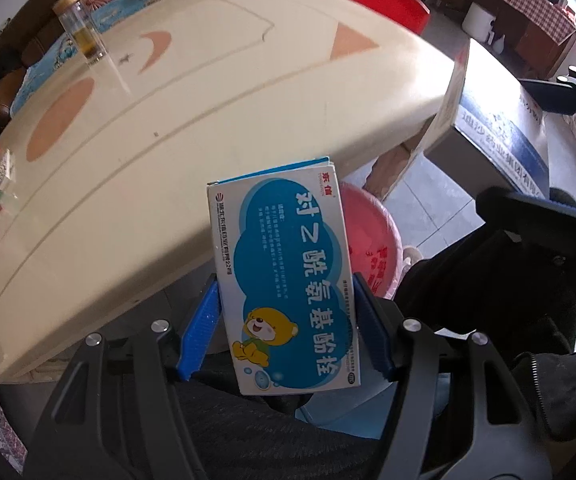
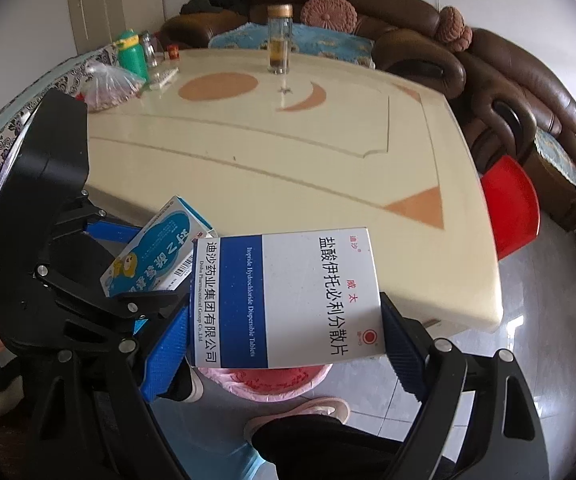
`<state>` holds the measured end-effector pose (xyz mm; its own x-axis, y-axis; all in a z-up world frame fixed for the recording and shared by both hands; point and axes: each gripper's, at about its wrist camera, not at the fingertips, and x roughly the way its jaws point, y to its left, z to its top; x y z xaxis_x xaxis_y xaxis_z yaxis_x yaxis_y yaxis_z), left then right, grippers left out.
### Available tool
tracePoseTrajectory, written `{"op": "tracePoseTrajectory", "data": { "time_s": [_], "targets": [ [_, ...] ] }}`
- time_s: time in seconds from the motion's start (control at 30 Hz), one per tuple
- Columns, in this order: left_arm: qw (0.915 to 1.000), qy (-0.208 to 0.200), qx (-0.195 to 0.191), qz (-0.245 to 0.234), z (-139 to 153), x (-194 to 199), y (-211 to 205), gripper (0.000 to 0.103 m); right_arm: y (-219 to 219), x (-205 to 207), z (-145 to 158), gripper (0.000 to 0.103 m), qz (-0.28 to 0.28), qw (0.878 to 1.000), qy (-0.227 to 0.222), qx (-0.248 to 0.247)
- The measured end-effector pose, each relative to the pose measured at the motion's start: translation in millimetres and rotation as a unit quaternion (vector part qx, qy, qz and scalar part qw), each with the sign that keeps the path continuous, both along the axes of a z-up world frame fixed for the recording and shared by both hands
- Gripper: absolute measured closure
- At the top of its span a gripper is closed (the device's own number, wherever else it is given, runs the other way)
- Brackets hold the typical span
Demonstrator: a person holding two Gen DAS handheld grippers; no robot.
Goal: Collect trash
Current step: 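Lift both medicine boxes and carry them over the pink bin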
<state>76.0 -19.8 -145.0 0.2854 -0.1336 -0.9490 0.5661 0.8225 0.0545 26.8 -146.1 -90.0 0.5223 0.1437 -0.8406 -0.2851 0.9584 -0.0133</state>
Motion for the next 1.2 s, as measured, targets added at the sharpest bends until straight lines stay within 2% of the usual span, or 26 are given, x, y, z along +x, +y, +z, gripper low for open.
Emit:
{"op": "tracePoseTrajectory", "data": {
  "time_s": [0.17,0.53,0.83,1.0,1.2],
  "targets": [
    [0.9998,0.012,0.016,-0.001,-26.4,6.8,-3.9,0.040,0.2,5.5,-26.7,0.019,-0.005,1.000,0.023,-0.004],
    [0.9991,0.040,0.014,0.004,-81.3,13.1,-14.1,0.040,-2.5,19.3,-89.8,0.019,-0.021,0.998,0.066,-0.009],
    [0.9938,0.102,-0.011,0.043,-132.8,19.3,-6.6,0.040,-11.3,36.7,-149.3,0.019,-0.043,0.993,0.111,0.007],
    [0.9896,0.128,-0.004,0.066,-158.8,26.1,-3.5,0.040,-13.0,46.8,-188.6,0.019,-0.050,0.988,0.148,0.021],
    [0.9865,0.141,0.005,0.082,-181.5,35.0,-4.1,0.040,-16.7,58.7,-217.7,0.019,-0.050,0.984,0.169,0.017]
  ]
}}
